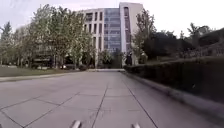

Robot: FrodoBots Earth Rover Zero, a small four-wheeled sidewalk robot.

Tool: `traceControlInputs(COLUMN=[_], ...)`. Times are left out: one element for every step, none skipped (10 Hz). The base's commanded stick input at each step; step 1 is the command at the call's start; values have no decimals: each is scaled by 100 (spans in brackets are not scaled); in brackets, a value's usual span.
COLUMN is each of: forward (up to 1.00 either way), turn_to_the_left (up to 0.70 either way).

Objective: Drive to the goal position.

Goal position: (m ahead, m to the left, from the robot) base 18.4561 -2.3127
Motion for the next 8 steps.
traceControlInputs(forward=[70,70,70,70,70,70,70,70], turn_to_the_left=[0,0,0,0,0,0,0,0])
